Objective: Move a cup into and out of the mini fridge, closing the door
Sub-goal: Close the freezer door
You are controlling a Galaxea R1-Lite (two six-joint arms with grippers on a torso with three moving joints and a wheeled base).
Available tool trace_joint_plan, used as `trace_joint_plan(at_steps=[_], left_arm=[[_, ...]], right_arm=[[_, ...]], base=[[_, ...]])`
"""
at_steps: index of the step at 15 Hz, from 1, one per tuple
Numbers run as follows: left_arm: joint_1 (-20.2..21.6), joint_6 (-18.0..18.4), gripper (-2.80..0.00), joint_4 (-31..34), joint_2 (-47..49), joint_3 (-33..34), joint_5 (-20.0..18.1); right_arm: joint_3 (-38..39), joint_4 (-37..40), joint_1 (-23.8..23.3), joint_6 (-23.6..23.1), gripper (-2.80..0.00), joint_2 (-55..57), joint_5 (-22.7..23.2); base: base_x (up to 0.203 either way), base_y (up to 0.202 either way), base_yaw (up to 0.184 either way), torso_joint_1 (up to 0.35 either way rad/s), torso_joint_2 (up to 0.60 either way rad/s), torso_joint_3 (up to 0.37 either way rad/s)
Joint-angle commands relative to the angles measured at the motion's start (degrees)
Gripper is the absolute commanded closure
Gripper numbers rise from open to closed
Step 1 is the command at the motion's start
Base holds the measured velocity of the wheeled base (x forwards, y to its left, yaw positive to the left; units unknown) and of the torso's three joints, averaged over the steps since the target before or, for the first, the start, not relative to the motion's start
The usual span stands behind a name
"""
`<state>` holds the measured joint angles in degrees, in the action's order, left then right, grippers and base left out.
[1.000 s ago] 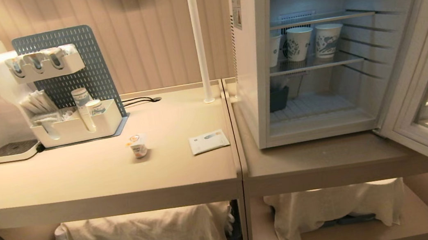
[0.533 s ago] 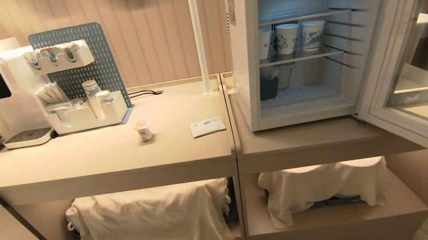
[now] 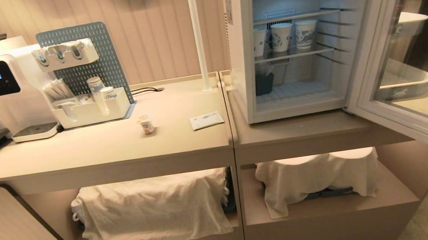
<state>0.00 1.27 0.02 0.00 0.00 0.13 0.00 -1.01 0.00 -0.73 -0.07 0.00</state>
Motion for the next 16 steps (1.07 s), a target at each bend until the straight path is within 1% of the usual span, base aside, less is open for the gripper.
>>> trace_joint_plan(at_steps=[1, 6, 8, 11, 13, 16], left_arm=[[0.0, 0.0, 0.00, 0.1, 0.0, 0.0, 0.0], [0.0, 0.6, 0.00, 0.1, 0.0, 0.0, 0.0], [0.0, -0.4, 0.00, 0.1, 0.0, 0.0, 0.0], [0.0, 0.1, 0.00, 0.1, 0.0, 0.0, 0.0], [0.0, 0.0, 0.00, 0.1, 0.0, 0.0, 0.0], [0.0, 0.0, 0.00, 0.1, 0.0, 0.0, 0.0]], right_arm=[[0.6, 0.0, 0.0, 0.0, 0.00, 0.1, 0.0], [0.6, 0.1, 0.0, -0.9, 0.00, 0.1, 0.1], [0.6, 0.1, 0.0, -0.9, 0.00, 0.1, 0.0], [0.6, 0.0, 0.0, -0.9, 0.00, 0.1, 0.0], [0.6, 0.1, 0.0, -0.9, 0.00, 0.1, 0.0], [0.6, 0.1, 0.0, -1.2, 0.00, 0.1, 0.2]], base=[[0.000, 0.000, 0.000, 0.000, 0.00, 0.000], [0.000, 0.000, 0.000, 0.000, 0.00, 0.000], [0.000, 0.000, 0.000, 0.000, 0.00, 0.000], [0.000, 0.000, 0.000, 0.000, 0.00, 0.000], [-0.001, -0.141, -0.004, 0.004, 0.00, 0.002], [0.000, -0.199, -0.001, 0.004, 0.00, 0.002]])
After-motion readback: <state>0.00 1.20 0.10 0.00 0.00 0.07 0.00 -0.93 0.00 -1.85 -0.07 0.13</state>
